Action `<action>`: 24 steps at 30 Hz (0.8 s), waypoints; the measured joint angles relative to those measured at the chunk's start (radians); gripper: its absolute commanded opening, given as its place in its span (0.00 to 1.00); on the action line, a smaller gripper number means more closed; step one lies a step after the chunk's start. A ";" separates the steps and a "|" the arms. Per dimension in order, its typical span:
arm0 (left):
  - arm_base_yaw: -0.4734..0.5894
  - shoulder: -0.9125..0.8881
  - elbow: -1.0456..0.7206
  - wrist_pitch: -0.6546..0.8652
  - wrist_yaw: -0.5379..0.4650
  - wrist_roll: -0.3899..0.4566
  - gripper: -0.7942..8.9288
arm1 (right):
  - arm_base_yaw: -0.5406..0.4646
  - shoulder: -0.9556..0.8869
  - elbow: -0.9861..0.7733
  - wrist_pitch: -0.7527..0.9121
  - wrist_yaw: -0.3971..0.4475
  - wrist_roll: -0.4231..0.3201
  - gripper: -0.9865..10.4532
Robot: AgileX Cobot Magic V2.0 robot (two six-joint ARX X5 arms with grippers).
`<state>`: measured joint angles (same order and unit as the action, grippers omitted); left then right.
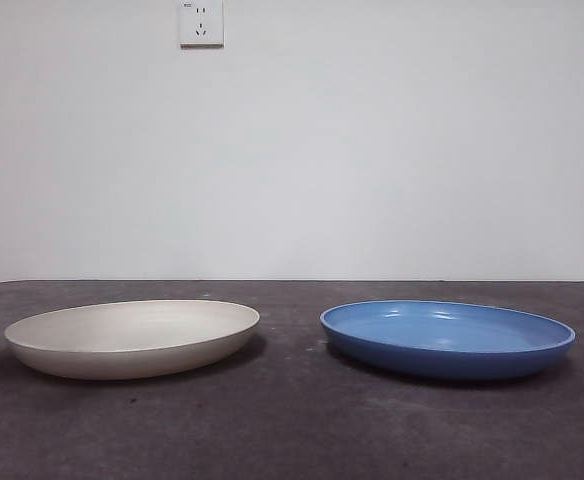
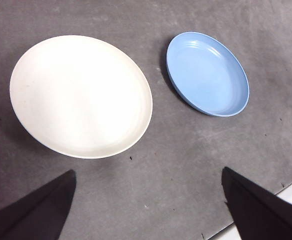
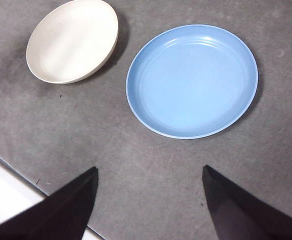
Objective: Pick up the white plate, put it on the blue plate, put it on desk
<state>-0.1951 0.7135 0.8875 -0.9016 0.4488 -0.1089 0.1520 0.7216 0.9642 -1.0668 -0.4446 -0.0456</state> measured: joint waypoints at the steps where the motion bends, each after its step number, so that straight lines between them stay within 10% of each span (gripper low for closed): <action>1: 0.000 0.003 0.000 0.000 0.000 0.000 0.57 | 0.000 0.000 0.000 0.000 0.000 0.000 0.38; 24: 0.000 0.499 0.086 0.197 -0.272 -0.001 0.56 | 0.000 0.000 0.000 0.002 0.000 0.001 0.38</action>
<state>-0.1947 1.2125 0.9737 -0.7044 0.1768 -0.1097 0.1520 0.7216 0.9642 -1.0645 -0.4446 -0.0448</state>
